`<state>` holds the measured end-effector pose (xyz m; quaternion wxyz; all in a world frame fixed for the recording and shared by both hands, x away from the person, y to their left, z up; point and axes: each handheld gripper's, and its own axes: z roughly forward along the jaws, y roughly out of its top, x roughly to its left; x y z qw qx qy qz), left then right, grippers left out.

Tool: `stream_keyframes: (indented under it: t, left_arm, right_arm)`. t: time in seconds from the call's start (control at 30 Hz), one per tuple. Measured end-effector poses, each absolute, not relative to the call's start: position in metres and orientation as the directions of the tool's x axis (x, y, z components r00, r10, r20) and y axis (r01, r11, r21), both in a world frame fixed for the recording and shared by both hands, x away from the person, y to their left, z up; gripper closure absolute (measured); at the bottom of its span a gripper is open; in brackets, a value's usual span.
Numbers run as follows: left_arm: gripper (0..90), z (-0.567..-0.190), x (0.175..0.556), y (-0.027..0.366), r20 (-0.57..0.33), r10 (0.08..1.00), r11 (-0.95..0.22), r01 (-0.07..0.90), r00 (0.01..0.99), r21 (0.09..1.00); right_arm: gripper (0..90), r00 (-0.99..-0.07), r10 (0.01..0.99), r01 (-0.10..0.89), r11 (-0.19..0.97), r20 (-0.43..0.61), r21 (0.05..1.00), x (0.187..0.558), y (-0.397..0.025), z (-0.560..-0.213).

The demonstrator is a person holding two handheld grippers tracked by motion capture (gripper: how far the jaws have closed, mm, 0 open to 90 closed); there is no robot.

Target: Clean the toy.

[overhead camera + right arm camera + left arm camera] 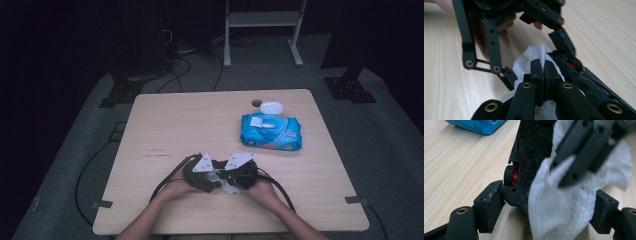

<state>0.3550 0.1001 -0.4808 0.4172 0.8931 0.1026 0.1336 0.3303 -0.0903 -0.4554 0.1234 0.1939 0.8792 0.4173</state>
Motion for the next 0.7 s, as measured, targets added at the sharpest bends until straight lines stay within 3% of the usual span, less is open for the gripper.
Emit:
stream_keyframes:
  t: [0.23, 0.43, 0.53, 0.7]
  left_arm:
    - [23.8, -0.479, 0.356, 0.102, 0.151, 0.303, -0.626, 0.077, 0.941, 0.776]
    - [23.8, -0.479, 0.355, 0.100, 0.170, 0.298, -0.638, 0.064, 0.939, 0.768]
    - [23.9, -0.481, 0.355, 0.102, 0.170, 0.298, -0.642, 0.065, 0.939, 0.764]
    - [23.8, -0.480, 0.356, 0.103, 0.156, 0.308, -0.621, 0.074, 0.939, 0.780]
  right_arm:
    - [87.3, -0.832, 0.549, 0.298, 0.563, -0.079, 0.771, 0.336, -0.126, -0.448]
    - [87.3, -0.880, 0.475, 0.284, 0.554, -0.017, 0.783, 0.328, -0.106, -0.453]
    - [87.3, -0.892, 0.449, 0.250, 0.592, -0.056, 0.767, 0.325, -0.095, -0.453]
    - [87.4, -0.848, 0.522, 0.280, 0.585, -0.089, 0.761, 0.332, -0.117, -0.448]
